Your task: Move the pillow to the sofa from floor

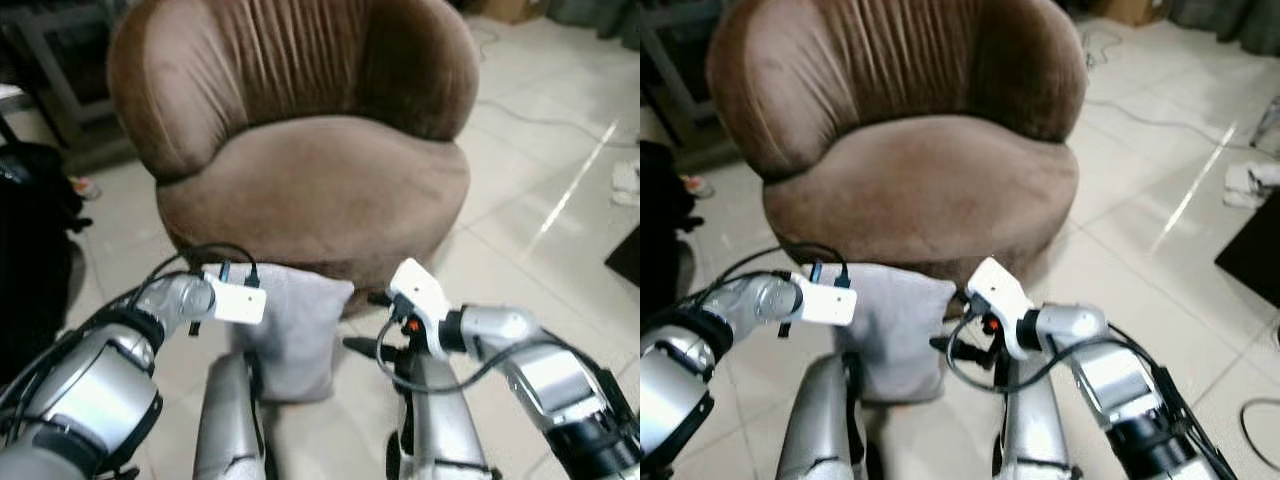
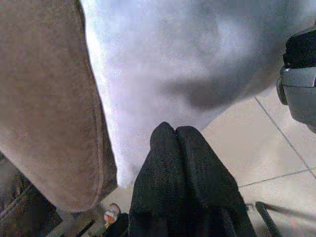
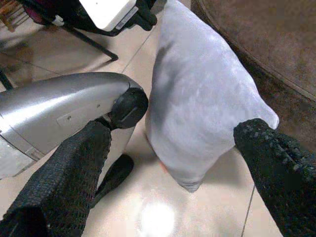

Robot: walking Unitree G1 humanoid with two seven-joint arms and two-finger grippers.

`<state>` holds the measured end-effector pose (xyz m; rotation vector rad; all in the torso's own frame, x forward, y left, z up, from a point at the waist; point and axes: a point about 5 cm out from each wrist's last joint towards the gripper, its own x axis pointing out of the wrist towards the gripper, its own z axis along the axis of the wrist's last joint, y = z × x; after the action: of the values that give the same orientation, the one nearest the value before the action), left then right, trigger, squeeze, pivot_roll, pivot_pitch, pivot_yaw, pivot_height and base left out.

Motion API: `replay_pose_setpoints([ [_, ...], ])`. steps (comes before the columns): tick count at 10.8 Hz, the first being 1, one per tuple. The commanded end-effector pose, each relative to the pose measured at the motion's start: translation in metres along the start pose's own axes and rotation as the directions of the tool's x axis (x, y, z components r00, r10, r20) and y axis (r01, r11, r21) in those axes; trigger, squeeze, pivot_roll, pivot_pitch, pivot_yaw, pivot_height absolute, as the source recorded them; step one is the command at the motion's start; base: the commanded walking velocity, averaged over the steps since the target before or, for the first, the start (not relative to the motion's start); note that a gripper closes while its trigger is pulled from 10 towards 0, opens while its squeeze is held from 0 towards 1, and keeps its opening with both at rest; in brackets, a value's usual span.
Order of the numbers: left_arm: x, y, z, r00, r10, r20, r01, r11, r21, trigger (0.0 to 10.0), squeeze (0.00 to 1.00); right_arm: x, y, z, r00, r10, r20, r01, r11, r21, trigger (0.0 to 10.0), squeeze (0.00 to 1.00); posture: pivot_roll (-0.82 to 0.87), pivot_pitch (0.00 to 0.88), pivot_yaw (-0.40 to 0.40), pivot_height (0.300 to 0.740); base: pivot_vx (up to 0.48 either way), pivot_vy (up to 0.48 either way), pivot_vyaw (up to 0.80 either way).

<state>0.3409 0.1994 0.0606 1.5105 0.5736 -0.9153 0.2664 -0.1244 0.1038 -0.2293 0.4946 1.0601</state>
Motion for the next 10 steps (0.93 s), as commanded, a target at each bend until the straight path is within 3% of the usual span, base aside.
replay_pose_setpoints([
  [1, -0.0006, 0.0000, -0.0012, 1.000, -0.003, 0.000, 0.003, 1.000, -0.009, 10.0, 0.00, -0.0013, -0.0008, -0.0020, 1.000, -0.006, -0.016, 0.005, 1.000, -0.022, 10.0, 0.00, -0.15, 0.048, 0.056, 0.452, 0.000, 0.000, 0.00],
  [4, 0.0003, -0.0024, -0.0010, 1.000, -0.006, 0.000, 0.006, 1.000, -0.007, 10.0, 0.00, -0.0002, 0.0006, -0.0024, 1.000, -0.006, -0.016, 0.006, 1.000, -0.025, 10.0, 0.00, -0.15, 0.044, 0.056, 0.422, 0.000, 0.000, 0.00],
  [9, 0.0007, -0.0034, -0.0015, 1.000, 0.008, 0.006, -0.008, 0.999, -0.049, 10.0, 0.00, -0.0006, 0.0020, -0.0051, 1.000, 0.004, -0.020, -0.005, 1.000, -0.027, 10.0, 0.00, -0.15, 0.036, 0.052, 0.422, 0.000, 0.000, 0.00],
  [10, 0.0005, -0.0029, -0.0013, 1.000, 0.015, 0.014, -0.014, 0.998, -0.057, 0.0, 0.00, -0.0004, 0.0018, -0.0053, 1.000, 0.004, -0.022, -0.005, 1.000, -0.027, 10.0, 0.00, -0.15, 0.037, 0.052, 0.422, 0.000, 0.000, 0.00],
])
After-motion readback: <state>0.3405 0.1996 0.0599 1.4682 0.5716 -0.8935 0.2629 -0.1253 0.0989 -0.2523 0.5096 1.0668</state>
